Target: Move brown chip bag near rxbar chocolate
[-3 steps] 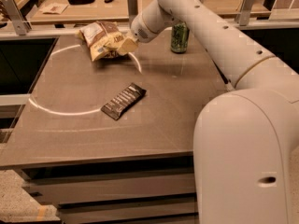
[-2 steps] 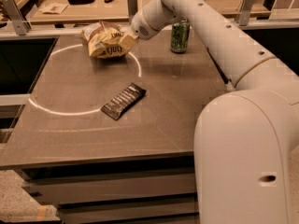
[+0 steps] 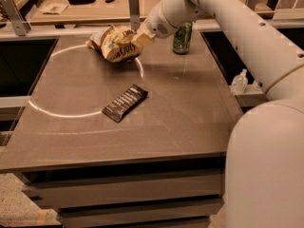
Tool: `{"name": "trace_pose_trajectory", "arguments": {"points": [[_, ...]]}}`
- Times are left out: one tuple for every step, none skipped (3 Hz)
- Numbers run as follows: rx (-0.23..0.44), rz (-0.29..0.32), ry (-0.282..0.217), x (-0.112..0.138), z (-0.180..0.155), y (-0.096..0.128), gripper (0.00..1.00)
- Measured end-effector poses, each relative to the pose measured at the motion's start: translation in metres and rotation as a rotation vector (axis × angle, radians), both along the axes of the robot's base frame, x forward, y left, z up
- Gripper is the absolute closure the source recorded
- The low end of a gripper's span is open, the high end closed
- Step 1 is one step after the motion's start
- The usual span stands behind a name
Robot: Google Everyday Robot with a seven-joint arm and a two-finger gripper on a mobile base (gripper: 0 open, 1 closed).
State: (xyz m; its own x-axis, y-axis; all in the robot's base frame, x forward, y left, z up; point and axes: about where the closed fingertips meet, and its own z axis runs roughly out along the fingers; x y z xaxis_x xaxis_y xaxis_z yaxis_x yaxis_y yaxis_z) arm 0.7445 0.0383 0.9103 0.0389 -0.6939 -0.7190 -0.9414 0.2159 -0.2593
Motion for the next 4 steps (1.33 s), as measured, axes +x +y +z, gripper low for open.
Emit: {"name": "trace_pose_trajectory", "arguments": {"points": [[-0.055,0.042,-0.047,-0.044,0.007,-0.020,1.00],[-0.128,0.098,-0.095,-0.093,-0.003,-0.038,1.00],[-0.169,0.108,-0.090,-0.134,-0.015,-0.056,1.00],[-0.172,0.075,-0.039,-0.149,-0.022,-0.068,1.00]]}}
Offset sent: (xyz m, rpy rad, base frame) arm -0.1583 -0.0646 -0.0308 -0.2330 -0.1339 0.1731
